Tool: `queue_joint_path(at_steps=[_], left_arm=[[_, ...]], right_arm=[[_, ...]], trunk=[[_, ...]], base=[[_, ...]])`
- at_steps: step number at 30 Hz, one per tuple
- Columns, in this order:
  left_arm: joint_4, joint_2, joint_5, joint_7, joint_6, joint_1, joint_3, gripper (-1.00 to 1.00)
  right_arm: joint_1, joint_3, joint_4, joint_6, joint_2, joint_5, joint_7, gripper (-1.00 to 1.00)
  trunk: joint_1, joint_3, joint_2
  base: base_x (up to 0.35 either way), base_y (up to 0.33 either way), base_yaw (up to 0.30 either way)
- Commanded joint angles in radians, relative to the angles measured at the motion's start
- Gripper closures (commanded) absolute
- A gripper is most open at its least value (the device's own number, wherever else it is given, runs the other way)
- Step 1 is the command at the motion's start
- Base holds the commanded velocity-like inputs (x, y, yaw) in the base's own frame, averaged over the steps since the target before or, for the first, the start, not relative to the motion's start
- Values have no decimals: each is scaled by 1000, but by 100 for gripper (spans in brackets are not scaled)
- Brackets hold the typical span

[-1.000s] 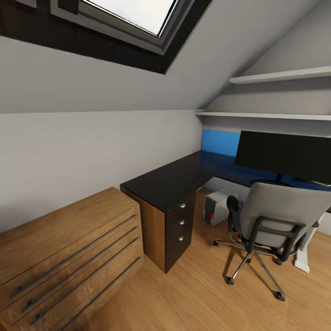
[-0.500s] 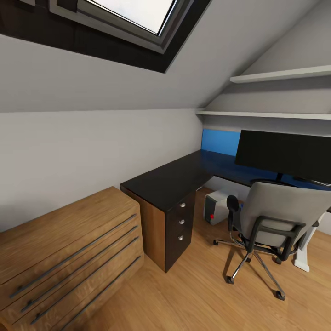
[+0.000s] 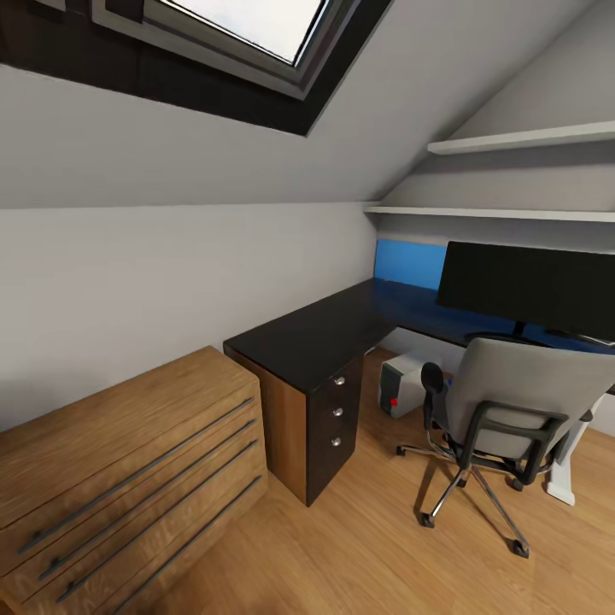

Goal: In the bedroom, organize the workspace by keeping the computer under the desk, ensuring the monitor is on the desk, placing the keyboard on the desk next to the monitor, placing the mouse on the desk next to the keyboard, moving the folder from the swivel chair onto the desk next to the mouse, stacking the notebook on top of the folder with the pen on top of the notebook, and positioning the swivel chair next to the desk.

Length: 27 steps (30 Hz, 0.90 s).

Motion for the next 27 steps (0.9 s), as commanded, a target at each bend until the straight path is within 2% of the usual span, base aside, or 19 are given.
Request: queue_joint_path(at_steps=[1,3,6,8,10,14,21,27], left_arm=[[-40,1,38,1,-6,1,-1,-100],[-94,3,103,1,-11,1,-1,-100],[-106,4,189,1,-13,0,0,-100],[-92,6,225,0,-14,0,0,-100],[-78,14,245,0,-15,0,0,-100],[-49,29,260,-4,-17,0,0,-100],[-14,39,264,-9,-70,1,-3,-100],[31,38,262,-7,-75,0,-5,-100]], right_arm=[[-1,-2,-21,-3,0,0,0,-100],[-3,-4,-60,-3,-1,-1,-7,-100],[-5,-6,-80,-2,-2,-1,-56,-100],[-6,-7,-85,-1,-2,-2,-86,-100],[-6,-9,-88,-1,-2,-2,-107,-100],[-7,-11,-89,-13,-2,-2,-122,-100],[-7,-10,-84,-126,2,0,-127,-100],[-7,-9,-83,-135,3,2,-127,-100]], trunk=[[0,-1,0],[0,-1,0],[0,-1,0],[0,-1,0],[0,-1,0],[0,-1,0],[0,-1,0],[0,-1,0]], base=[[0,0,0],[0,0,0],[0,0,0],[0,0,0],[0,0,0],[0,0,0],[0,0,-11],[0,0,-202]])
